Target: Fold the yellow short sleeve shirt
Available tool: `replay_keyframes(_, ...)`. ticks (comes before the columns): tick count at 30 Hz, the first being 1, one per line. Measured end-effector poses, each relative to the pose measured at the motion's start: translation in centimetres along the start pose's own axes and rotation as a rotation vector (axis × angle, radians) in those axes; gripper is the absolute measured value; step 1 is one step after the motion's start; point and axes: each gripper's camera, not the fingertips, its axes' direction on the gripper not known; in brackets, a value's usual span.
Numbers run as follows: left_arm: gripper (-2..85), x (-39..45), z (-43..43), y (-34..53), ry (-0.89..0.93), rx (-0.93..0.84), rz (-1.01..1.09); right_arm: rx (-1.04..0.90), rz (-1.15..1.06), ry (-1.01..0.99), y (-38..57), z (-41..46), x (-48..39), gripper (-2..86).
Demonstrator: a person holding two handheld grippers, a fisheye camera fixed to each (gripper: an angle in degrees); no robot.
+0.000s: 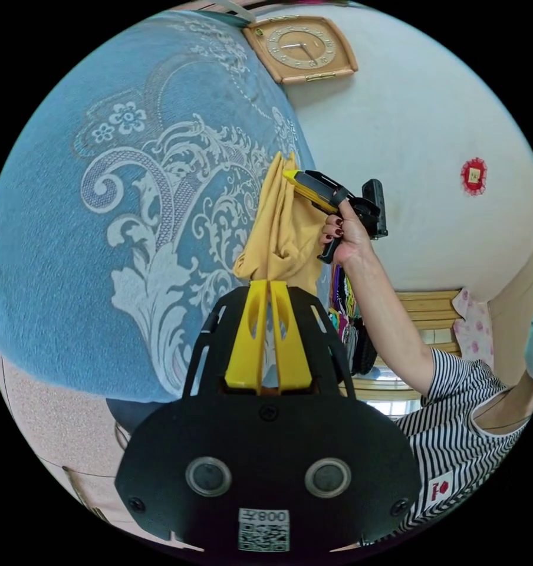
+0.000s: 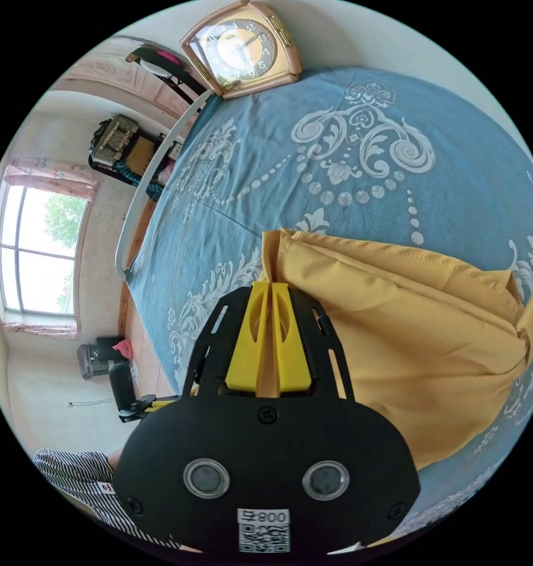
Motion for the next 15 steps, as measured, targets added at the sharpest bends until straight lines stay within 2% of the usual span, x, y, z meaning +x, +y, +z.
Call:
replay_keyframes(9, 6.2, 3.2, -6.2, 0.0, -0.013, 0.039, 0.056, -0.019, -0.044, -0.057, -1.1, 1.1, -4.5, 0.9)
replay_keyframes(15, 10.6, 6.7, -7.5, -1.9, -0.122, -0.002, 0.156, 0.016, -0.085, -0.095, -0.3, -0.2, -7.7, 0.7)
